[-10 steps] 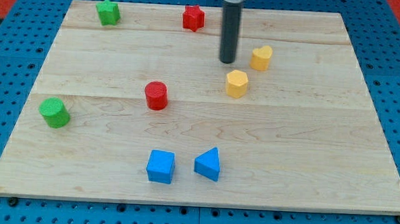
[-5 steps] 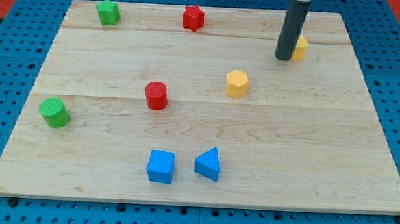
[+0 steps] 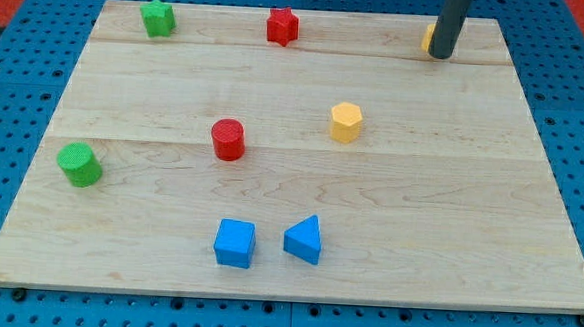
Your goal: Place the yellow heart to the top left side of the board
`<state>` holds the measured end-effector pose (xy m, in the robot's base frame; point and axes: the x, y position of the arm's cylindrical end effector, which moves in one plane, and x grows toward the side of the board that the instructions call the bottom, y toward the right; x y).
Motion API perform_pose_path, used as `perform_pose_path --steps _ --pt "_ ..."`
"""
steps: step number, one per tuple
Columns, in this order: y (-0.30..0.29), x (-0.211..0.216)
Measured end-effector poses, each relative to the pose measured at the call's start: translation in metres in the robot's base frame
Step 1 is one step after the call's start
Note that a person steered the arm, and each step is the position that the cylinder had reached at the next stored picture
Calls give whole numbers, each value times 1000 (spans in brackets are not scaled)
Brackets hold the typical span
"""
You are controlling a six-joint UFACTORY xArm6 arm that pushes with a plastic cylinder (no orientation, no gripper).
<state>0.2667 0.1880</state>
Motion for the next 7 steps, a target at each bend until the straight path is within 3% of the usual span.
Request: perform_pose_path --steps 6,7 --pt "-52 14" --pt "-55 44"
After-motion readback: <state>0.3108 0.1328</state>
